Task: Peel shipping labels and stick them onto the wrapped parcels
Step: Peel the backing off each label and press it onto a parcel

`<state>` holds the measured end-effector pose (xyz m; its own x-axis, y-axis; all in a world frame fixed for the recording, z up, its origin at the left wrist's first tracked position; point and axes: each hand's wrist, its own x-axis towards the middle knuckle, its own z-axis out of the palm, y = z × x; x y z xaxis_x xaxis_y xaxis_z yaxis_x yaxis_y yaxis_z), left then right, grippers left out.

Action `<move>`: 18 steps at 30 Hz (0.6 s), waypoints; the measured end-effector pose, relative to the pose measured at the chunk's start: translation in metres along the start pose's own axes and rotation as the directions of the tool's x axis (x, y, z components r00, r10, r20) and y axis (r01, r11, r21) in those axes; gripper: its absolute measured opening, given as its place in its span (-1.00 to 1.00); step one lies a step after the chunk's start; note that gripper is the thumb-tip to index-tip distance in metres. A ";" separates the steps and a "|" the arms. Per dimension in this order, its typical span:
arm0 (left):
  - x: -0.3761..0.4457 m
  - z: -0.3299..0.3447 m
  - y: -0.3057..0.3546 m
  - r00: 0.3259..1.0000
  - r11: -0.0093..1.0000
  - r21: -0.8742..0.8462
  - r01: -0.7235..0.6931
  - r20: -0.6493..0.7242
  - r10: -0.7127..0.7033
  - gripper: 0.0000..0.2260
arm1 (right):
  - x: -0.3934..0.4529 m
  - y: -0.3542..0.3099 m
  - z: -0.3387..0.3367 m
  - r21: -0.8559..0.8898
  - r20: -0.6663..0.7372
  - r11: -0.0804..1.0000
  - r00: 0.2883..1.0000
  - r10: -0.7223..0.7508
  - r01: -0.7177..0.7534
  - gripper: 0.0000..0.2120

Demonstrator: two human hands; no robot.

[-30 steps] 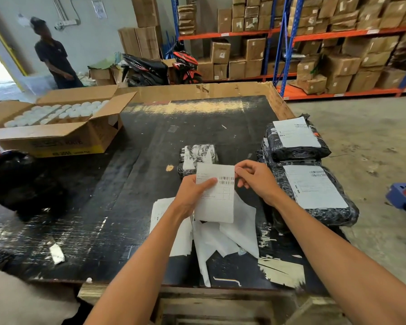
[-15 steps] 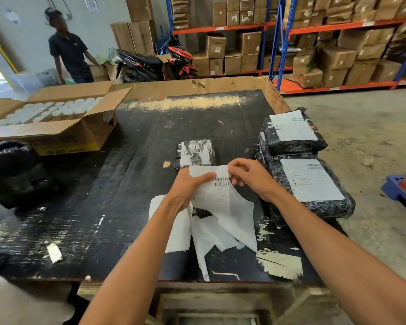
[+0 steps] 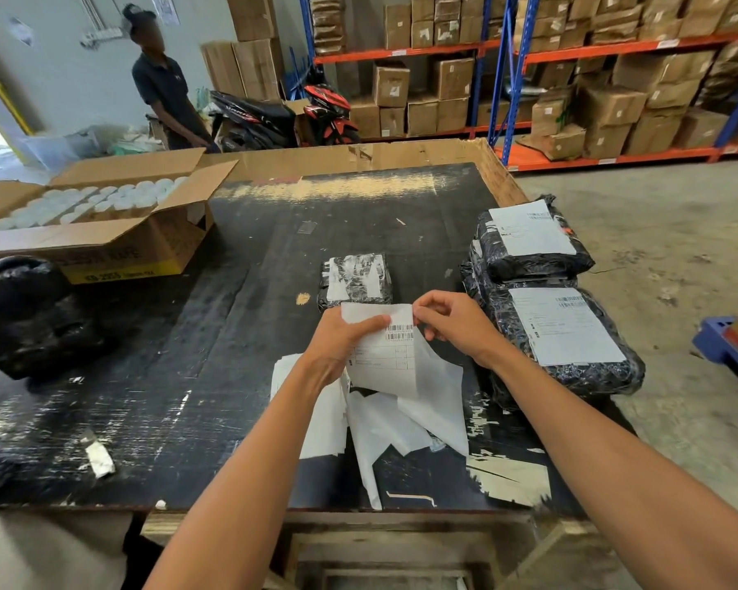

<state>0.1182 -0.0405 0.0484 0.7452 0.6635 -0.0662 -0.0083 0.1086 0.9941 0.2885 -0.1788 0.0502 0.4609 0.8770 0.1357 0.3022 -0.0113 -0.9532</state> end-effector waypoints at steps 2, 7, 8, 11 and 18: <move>0.000 0.000 0.001 1.000 1.000 0.007 0.001 0.003 -0.001 -0.76 | 0.000 0.000 0.000 0.013 0.007 1.000 1.000 0.002 -0.002 -0.90; -0.001 -0.001 0.001 1.000 1.000 0.011 -0.007 0.000 0.007 -0.79 | -0.001 0.000 0.000 0.014 0.019 1.000 1.000 0.004 -0.004 -0.88; -0.001 -0.001 0.001 1.000 1.000 0.011 -0.006 -0.002 0.006 -0.78 | -0.001 -0.001 -0.001 0.016 0.021 1.000 1.000 0.006 -0.006 -0.87; -0.002 -0.001 0.002 1.000 1.000 0.023 -0.003 -0.004 0.003 -0.75 | -0.002 -0.001 -0.001 0.015 0.024 1.000 1.000 0.012 -0.012 -0.88; -0.003 0.001 0.004 1.000 0.999 0.043 0.002 0.006 -0.002 -0.80 | -0.004 -0.003 0.000 0.025 0.027 0.999 0.999 0.028 -0.029 -0.88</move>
<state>0.1160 -0.0428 0.0527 0.7493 0.6588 -0.0677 0.0214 0.0782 0.9967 0.2857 -0.1819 0.0527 0.4466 0.8890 0.1013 0.2680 -0.0249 -0.9631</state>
